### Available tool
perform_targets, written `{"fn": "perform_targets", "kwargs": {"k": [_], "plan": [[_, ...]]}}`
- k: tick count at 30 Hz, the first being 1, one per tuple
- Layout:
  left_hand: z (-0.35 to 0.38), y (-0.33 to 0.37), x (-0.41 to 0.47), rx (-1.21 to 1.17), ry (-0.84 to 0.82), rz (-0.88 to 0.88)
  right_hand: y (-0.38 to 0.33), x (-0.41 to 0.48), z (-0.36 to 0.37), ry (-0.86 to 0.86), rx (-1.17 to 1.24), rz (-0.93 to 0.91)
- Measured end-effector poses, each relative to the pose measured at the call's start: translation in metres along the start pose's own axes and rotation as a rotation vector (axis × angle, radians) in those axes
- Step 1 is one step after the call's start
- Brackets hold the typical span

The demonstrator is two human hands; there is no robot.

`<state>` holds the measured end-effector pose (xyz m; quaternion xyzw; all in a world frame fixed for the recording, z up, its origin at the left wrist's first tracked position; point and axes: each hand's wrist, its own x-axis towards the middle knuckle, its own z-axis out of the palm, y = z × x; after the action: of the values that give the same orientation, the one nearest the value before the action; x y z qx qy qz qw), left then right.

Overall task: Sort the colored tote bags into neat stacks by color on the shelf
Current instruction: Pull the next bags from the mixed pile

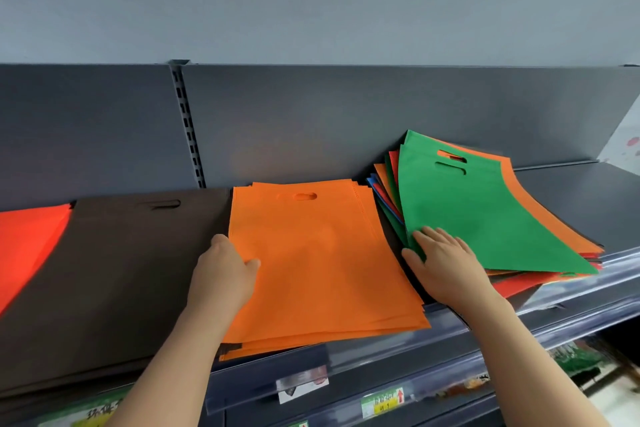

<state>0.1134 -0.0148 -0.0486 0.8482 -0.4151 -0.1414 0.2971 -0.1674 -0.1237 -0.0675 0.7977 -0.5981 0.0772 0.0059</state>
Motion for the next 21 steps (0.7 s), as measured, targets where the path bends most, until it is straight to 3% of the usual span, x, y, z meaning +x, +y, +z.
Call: {"fn": "perform_targets", "kwargs": {"k": [4,9,15,21], "plan": [[0.006,0.009,-0.012,-0.034,-0.041,0.048,0.009,-0.006,0.000,0.059,-0.036,0.068],[0.015,0.014,-0.017,0.011,-0.093,0.151,-0.005,-0.011,0.000,0.048,0.088,-0.005],[0.013,0.021,-0.021,0.213,0.120,0.412,-0.012,-0.028,-0.010,0.143,0.261,-0.014],[0.038,0.069,-0.034,0.066,0.074,0.581,0.011,-0.039,-0.030,0.204,0.264,-0.045]]}}
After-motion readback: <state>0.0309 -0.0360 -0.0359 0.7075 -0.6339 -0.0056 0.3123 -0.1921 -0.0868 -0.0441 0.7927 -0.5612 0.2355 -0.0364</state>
